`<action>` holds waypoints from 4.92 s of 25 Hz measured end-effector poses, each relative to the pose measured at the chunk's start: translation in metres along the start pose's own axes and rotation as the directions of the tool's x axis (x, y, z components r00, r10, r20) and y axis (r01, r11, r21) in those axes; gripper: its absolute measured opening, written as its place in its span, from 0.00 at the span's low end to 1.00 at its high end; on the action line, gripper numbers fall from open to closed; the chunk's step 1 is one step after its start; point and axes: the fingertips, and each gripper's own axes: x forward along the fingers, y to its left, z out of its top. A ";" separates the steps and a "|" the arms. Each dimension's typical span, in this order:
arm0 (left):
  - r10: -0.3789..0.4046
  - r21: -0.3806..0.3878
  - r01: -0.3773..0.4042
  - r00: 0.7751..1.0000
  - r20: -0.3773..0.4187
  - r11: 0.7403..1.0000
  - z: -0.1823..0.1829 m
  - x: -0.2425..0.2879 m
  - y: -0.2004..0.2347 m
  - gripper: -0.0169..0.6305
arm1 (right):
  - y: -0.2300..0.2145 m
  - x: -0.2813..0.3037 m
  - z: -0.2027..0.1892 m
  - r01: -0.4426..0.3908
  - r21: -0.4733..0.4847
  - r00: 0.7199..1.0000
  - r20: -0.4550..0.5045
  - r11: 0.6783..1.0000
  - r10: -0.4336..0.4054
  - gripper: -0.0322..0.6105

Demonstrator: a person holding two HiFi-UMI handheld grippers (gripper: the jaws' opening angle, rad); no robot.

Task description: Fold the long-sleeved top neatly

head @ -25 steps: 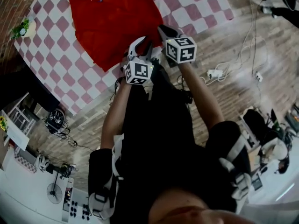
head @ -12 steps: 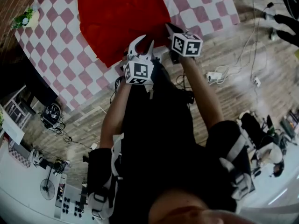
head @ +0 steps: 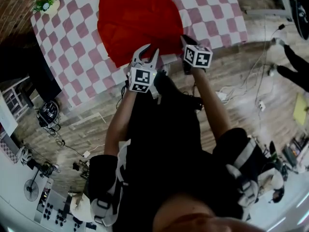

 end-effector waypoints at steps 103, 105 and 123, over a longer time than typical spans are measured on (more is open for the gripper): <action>0.111 0.183 -0.045 0.921 -0.373 0.982 0.034 0.147 0.480 0.06 | 0.129 0.311 0.354 -0.342 -0.817 0.939 -0.317 0.464 0.134 0.11; 0.129 0.221 -0.051 0.928 -0.350 0.974 0.044 0.141 0.484 0.06 | 0.136 0.303 0.363 -0.323 -0.821 0.946 -0.288 0.471 0.145 0.11; 0.197 0.369 -0.157 0.978 -0.074 0.916 0.127 0.015 0.387 0.06 | 0.175 0.120 0.354 -0.032 -0.857 0.971 0.095 0.514 0.220 0.10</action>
